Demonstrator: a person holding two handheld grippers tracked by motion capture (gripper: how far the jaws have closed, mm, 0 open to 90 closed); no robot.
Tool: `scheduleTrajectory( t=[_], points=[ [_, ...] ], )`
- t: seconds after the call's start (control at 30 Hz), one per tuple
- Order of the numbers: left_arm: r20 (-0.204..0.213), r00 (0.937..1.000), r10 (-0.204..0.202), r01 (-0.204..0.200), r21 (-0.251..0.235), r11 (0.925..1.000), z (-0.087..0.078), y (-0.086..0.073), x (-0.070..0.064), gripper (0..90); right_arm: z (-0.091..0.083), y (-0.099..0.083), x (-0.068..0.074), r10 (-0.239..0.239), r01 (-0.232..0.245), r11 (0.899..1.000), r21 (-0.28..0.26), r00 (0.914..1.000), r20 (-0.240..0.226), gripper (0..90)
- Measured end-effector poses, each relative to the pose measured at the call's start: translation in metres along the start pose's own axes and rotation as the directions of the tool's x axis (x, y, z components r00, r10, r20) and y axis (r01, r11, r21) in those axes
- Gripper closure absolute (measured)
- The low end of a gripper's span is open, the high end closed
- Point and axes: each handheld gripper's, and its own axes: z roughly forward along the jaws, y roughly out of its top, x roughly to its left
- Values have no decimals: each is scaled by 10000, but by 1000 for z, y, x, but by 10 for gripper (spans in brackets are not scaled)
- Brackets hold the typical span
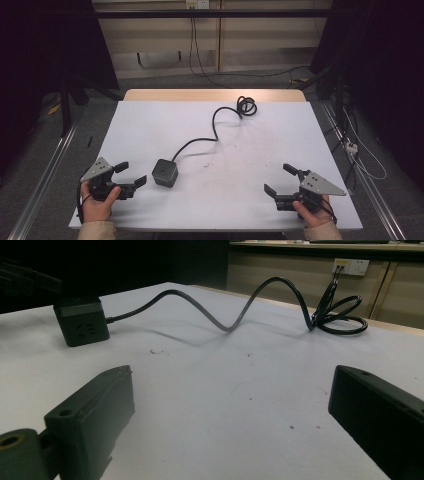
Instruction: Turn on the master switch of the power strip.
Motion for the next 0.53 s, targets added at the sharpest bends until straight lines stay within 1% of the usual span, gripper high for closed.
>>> scheduleTrajectory(
  t=[0.13, 0.53],
  points=[
    [-27, 10000, -87, 86, -145, 9999, -1, 0, 0, 63, 0, 0, 0, -37, 37, 10000, 4, 10000, 0, 41],
    [52, 10000, -38, 38, -89, 10000, 2, 1, -1, 64, -1, -1, -1, -13, 12, 10000, 26, 10000, 67, 40]
  ],
)
